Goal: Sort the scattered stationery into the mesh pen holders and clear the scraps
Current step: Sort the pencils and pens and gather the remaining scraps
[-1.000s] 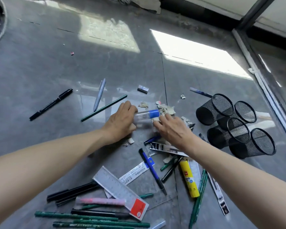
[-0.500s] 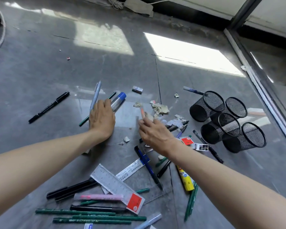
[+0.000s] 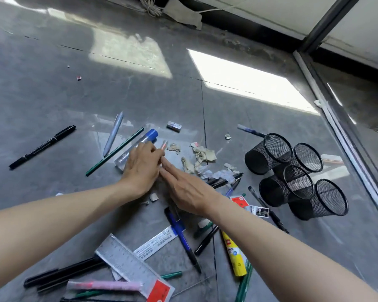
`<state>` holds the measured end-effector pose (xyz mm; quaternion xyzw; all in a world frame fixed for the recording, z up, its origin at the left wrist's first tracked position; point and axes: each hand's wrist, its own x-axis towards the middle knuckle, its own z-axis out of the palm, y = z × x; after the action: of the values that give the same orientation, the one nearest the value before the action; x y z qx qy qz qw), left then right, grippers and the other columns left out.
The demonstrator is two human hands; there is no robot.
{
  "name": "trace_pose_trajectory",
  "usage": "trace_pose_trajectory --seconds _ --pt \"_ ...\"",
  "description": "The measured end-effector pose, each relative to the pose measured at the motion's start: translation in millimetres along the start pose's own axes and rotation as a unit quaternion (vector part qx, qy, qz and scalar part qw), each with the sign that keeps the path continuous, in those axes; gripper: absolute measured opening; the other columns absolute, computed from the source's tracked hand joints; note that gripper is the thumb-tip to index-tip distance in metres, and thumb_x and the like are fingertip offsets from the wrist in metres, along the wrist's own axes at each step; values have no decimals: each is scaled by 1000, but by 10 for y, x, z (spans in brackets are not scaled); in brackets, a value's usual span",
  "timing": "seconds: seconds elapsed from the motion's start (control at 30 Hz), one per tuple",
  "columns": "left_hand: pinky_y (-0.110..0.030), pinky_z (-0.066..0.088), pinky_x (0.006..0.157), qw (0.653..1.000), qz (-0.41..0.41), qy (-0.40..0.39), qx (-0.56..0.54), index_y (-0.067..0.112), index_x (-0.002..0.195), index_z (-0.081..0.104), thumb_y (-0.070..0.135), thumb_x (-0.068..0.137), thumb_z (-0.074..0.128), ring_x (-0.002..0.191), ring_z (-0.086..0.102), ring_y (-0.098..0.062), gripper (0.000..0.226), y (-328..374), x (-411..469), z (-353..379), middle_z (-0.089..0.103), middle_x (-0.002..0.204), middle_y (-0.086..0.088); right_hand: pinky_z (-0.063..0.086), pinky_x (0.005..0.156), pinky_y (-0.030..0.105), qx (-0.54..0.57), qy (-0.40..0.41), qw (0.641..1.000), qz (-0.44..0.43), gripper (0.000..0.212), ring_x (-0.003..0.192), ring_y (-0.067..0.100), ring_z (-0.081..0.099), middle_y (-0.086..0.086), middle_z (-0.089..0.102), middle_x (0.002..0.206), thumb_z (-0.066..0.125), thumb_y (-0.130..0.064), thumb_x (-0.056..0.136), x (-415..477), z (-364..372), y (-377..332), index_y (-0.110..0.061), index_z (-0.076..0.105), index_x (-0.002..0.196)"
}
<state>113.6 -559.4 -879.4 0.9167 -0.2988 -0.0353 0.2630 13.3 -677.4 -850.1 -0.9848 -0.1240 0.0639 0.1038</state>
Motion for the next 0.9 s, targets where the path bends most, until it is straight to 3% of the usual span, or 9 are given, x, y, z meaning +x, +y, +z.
trace_pose_trajectory --seconds 0.1,0.2,0.3,0.4,0.5,0.63,0.7,0.8,0.9 --pt "-33 31 79 997 -20 48 56 9 96 64 0 81 58 95 43 -29 19 -20 45 93 50 104 -9 54 82 50 20 39 997 65 43 102 49 59 35 41 137 53 4 80 -47 60 252 5 51 123" --pt "-34 31 80 996 15 67 48 5 94 66 -4 78 63 97 48 -33 18 -24 139 179 55 107 -13 46 95 44 14 136 975 177 35 116 45 52 34 38 140 45 -10 92 -41 -7 561 5 51 124" --pt "-39 36 100 995 96 10 -18 3 124 56 4 90 53 120 46 -34 34 56 211 288 50 132 -16 18 116 38 38 108 943 311 52 144 34 13 22 5 156 37 -32 101 -18 -135 903 -5 29 144" --pt "-31 9 118 988 73 -110 -81 14 149 20 26 102 31 145 12 -17 51 146 205 398 18 156 -5 1 118 38 92 53 918 382 60 146 30 -9 16 -9 158 27 -39 102 52 -203 1236 -9 11 151" --pt "-29 5 118 984 67 -144 -85 19 151 13 35 102 25 145 6 -11 53 211 176 441 16 157 -1 -2 117 42 97 -7 911 400 66 145 30 -12 13 -9 158 18 -48 98 109 -146 1481 -12 9 152" --pt "-33 19 116 972 73 -160 -154 22 149 19 34 102 28 142 22 -13 50 256 172 430 35 150 -2 6 116 40 152 -1 905 396 102 145 24 2 15 5 158 2 -78 80 112 -88 1422 -4 19 148" --pt "-35 25 114 972 66 -151 -168 21 148 23 33 101 30 138 30 -15 49 268 171 449 37 148 -3 7 115 38 172 2 916 363 77 146 24 3 16 9 157 7 -60 94 71 -51 1240 -5 19 147" --pt "-37 27 112 974 81 -134 -166 20 146 29 30 101 32 135 35 -16 46 318 199 487 41 145 -4 11 115 39 201 23 937 286 52 144 33 9 27 15 154 9 -41 102 -8 7 958 -29 -6 150" --pt "-40 31 110 968 105 -115 -195 19 143 32 29 98 33 131 38 -15 46 386 227 526 41 143 -1 3 120 28 254 23 938 234 50 147 14 4 6 9 159 23 -31 104 -82 31 795 -15 15 151"
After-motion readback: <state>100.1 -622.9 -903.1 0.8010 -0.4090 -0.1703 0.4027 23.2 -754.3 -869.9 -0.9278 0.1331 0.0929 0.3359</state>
